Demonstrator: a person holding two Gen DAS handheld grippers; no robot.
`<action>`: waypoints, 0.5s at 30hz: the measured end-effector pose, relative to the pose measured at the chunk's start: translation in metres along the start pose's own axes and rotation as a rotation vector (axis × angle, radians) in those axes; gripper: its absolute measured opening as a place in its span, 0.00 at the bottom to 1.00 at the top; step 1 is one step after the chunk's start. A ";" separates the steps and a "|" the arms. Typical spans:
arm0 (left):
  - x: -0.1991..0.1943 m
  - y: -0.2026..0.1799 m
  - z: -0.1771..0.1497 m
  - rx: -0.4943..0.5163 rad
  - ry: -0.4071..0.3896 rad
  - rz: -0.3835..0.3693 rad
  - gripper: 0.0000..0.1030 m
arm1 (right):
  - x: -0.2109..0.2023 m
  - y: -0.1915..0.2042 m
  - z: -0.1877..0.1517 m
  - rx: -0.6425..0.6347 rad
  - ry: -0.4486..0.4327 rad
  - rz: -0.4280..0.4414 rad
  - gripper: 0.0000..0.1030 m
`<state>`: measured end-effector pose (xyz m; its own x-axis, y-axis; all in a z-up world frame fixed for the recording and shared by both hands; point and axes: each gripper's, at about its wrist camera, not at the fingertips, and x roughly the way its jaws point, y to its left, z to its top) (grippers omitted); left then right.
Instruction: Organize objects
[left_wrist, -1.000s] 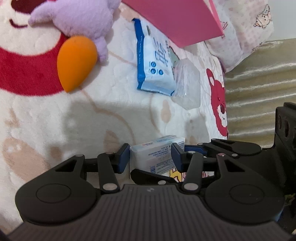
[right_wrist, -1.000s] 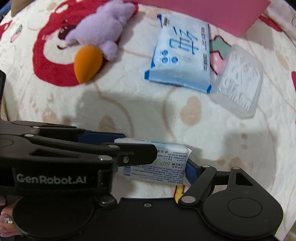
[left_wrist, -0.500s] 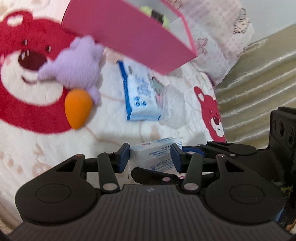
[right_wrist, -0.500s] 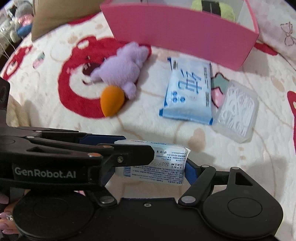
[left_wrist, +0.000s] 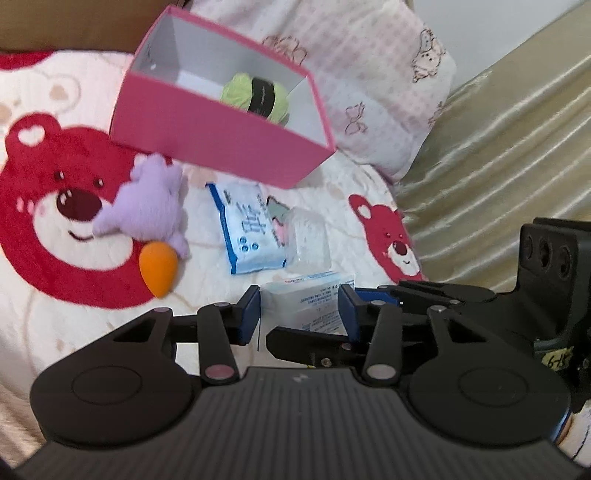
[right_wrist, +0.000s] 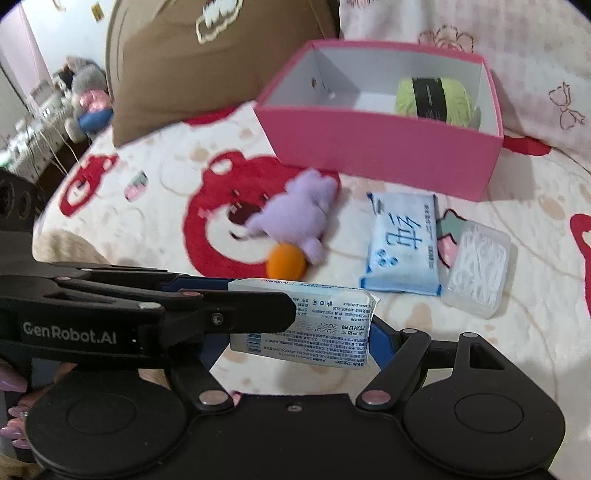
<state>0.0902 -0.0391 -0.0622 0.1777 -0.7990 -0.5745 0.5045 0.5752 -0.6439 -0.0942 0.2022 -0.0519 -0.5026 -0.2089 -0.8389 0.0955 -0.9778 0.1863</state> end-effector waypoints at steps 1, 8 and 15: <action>-0.006 -0.002 0.003 0.008 -0.008 0.001 0.41 | -0.004 0.002 0.002 0.012 -0.009 0.011 0.78; -0.034 -0.005 0.029 -0.011 -0.014 0.003 0.41 | -0.025 0.018 0.018 0.046 -0.056 0.069 0.78; -0.043 -0.011 0.054 0.055 0.009 0.032 0.41 | -0.028 0.030 0.031 0.044 -0.100 0.100 0.78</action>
<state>0.1224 -0.0209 -0.0028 0.1873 -0.7784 -0.5992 0.5447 0.5899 -0.5960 -0.1045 0.1795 -0.0071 -0.5760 -0.3008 -0.7601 0.1130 -0.9502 0.2903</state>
